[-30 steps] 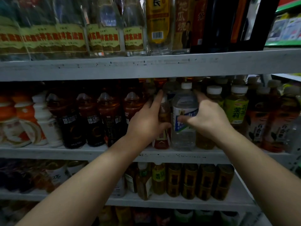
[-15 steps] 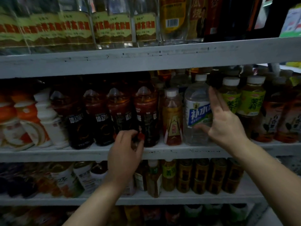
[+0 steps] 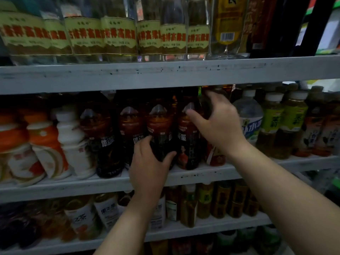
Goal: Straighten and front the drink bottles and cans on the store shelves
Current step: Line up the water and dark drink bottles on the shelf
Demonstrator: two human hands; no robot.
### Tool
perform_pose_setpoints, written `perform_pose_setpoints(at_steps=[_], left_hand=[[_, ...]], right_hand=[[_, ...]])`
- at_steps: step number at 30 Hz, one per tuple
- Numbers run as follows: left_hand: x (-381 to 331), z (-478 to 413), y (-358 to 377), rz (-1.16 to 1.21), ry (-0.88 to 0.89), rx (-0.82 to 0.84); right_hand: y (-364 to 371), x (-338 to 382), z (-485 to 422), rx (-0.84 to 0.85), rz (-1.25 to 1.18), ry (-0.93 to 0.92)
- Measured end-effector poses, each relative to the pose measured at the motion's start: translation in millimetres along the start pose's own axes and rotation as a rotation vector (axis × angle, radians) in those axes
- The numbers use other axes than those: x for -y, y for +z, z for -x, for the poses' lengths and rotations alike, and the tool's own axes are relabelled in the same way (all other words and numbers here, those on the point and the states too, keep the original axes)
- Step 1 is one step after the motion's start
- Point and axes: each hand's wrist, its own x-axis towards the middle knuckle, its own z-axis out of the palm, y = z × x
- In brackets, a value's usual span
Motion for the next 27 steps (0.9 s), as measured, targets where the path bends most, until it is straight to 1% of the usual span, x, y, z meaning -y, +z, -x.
perform_pose_setpoints(at_steps=[4,6,10,14,17,18,19,21,23,25,27], left_hand=[[-9,0,9,-0.006,-0.035,-0.052],[-14,-1,12,-0.026,-0.05,-0.082],[-16,0,16,0.001,-0.074,-0.087],[-14,2,18,0.105,-0.101,-0.025],[-8,-3,14,0.155,-0.068,0.076],[-7,-6,13,0.162,-0.049,0.108],[-6,-8,13,0.169,-0.035,0.132],[-8,-10,14,0.183,-0.036,0.137],[-14,-7,17,0.168,-0.071,0.116],[-19,-2,21,0.097,-0.102,0.089],[-19,-1,24,0.068,-0.108,0.068]], right_hand=[[19,15,-19,0.108,0.054,0.206],[22,15,-25,0.122,0.045,0.251],[17,4,-34,0.214,-0.164,0.261],[3,-15,-43,0.347,-0.381,0.304],[-5,-21,-49,0.469,-0.363,0.327],[-5,-21,-49,0.475,-0.356,0.328],[-4,-19,-48,0.446,-0.365,0.322],[2,-13,-43,0.302,-0.329,0.261],[6,-6,-40,0.175,-0.218,0.181],[10,-2,-39,0.15,-0.166,0.171],[12,-2,-41,0.167,-0.16,0.186]])
